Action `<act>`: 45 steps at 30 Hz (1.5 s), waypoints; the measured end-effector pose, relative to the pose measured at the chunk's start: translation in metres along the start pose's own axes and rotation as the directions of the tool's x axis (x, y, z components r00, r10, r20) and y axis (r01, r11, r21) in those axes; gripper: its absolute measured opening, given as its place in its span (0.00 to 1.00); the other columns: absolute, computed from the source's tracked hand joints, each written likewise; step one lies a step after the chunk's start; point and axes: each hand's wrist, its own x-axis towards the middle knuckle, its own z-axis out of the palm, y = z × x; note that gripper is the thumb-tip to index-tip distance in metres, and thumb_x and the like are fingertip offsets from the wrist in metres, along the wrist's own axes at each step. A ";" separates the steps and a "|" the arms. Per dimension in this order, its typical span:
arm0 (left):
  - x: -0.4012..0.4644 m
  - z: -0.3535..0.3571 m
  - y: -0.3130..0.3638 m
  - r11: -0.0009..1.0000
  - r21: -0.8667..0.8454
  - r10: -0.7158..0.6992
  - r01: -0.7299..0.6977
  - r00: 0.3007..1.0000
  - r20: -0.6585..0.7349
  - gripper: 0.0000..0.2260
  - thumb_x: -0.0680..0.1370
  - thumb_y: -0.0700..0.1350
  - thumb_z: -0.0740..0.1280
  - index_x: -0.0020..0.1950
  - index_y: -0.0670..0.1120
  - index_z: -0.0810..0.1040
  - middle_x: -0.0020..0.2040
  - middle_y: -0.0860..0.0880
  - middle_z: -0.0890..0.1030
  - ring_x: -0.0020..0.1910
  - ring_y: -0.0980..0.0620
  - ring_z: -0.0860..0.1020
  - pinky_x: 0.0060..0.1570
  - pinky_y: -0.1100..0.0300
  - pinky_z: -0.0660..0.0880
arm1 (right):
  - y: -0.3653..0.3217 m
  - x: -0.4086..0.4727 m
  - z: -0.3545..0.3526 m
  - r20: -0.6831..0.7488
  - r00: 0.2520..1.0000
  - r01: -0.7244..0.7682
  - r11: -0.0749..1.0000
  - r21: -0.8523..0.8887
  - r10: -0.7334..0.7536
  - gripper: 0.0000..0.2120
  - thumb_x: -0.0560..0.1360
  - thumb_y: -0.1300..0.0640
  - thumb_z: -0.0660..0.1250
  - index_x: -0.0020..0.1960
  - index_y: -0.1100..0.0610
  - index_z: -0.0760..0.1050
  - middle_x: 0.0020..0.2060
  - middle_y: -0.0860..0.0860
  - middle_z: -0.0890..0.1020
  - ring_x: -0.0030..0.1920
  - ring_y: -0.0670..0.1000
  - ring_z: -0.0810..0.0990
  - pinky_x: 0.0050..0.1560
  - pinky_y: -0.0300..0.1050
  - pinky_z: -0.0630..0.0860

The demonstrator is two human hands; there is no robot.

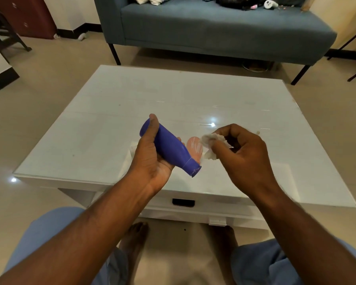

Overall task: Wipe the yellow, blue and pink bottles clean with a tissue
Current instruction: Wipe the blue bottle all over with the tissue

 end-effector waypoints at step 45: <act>0.000 -0.016 -0.010 -0.304 0.736 0.224 -0.605 0.705 0.673 0.18 0.79 0.53 0.66 0.67 0.53 0.69 0.54 0.54 0.79 0.48 0.51 0.78 0.53 0.50 0.79 | 0.002 -0.005 0.008 0.150 0.942 0.326 0.926 -0.190 -0.301 0.26 0.78 0.51 0.74 0.74 0.54 0.74 0.65 0.48 0.80 0.63 0.47 0.79 0.62 0.44 0.80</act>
